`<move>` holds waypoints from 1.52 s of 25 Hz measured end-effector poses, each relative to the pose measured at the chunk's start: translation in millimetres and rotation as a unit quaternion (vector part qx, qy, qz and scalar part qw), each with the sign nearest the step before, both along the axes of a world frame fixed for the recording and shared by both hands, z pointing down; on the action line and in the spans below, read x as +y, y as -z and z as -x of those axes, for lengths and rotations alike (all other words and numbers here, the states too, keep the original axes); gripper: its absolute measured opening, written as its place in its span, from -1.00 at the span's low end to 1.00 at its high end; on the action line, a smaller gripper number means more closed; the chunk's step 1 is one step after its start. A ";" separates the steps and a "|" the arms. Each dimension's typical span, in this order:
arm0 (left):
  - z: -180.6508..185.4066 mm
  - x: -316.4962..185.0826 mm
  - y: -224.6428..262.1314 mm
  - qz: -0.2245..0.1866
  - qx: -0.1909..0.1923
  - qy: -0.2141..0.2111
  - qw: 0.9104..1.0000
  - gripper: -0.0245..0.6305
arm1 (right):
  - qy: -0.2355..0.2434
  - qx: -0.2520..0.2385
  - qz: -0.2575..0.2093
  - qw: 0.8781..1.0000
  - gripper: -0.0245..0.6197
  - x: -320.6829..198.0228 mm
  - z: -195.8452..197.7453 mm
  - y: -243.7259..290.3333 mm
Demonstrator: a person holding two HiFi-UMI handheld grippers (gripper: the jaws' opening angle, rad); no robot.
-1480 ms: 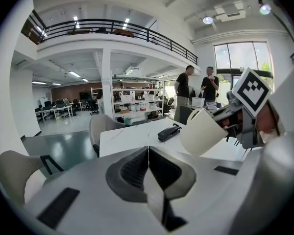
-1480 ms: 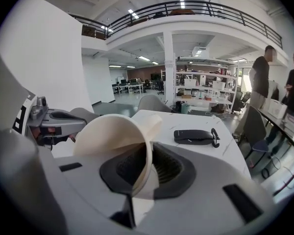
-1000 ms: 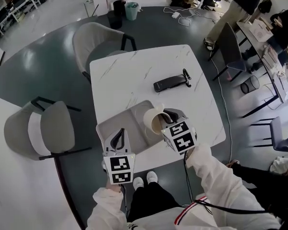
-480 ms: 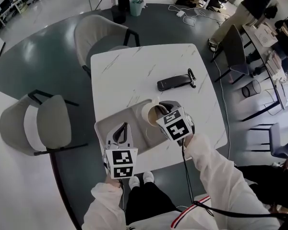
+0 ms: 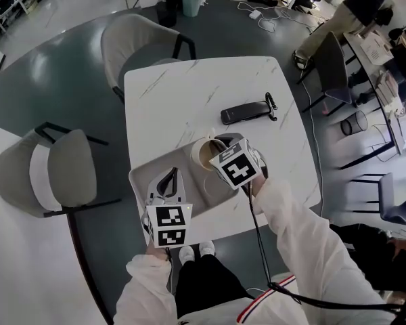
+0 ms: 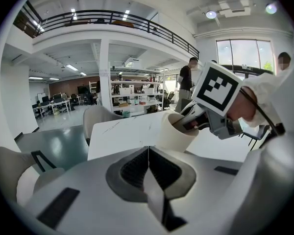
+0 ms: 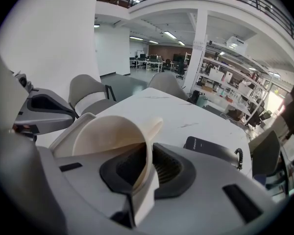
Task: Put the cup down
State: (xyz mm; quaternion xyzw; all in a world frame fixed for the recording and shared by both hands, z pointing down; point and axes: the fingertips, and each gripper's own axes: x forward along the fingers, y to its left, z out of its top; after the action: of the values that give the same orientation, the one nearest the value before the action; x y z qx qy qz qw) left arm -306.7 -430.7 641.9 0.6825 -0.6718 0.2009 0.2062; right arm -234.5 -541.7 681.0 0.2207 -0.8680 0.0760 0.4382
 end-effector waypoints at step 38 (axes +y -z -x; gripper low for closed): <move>15.8 5.1 -32.5 0.047 0.029 0.016 0.998 -0.89 | 0.095 0.115 0.041 0.988 -0.78 -2.0 17.1 -46.4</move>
State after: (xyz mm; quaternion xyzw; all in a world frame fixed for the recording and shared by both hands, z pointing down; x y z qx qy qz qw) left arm -322.5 -425.6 674.4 0.6667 -0.6662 0.2094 0.2606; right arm -251.5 -543.7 727.4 0.1258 -0.8253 0.0439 0.5488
